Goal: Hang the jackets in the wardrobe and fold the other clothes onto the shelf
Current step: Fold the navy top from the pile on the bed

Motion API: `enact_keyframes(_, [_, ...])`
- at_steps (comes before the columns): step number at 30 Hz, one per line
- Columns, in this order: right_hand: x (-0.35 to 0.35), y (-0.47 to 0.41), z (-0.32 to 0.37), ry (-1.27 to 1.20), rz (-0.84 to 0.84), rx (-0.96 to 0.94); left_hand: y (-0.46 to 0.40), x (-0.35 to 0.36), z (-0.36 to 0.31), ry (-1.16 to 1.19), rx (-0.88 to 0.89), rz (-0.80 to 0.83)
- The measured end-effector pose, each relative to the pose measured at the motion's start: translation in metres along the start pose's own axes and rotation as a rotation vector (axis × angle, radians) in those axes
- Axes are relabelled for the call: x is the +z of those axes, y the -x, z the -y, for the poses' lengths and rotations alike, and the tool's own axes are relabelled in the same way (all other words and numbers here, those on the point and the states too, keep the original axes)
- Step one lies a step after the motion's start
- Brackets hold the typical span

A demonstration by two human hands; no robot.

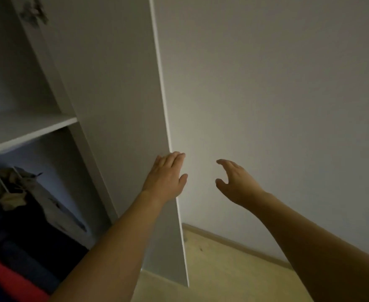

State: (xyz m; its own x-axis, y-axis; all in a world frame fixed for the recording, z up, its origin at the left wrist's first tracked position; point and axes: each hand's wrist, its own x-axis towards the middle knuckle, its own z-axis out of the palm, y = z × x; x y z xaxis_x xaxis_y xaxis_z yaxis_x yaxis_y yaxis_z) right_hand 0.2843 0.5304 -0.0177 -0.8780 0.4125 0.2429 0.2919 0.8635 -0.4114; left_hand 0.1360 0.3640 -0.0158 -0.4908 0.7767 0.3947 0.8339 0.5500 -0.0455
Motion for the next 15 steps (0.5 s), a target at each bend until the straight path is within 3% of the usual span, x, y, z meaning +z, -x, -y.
enact_keyframes(9, [-0.04,0.09,-0.121,0.063,-0.049,0.208,-0.023,0.051,-0.139,0.173,0.114,0.1])
enact_keyframes(15, [-0.085,0.188,-0.222,0.049,-0.076,0.322,-0.012,0.064,-0.27,0.223,0.168,0.129])
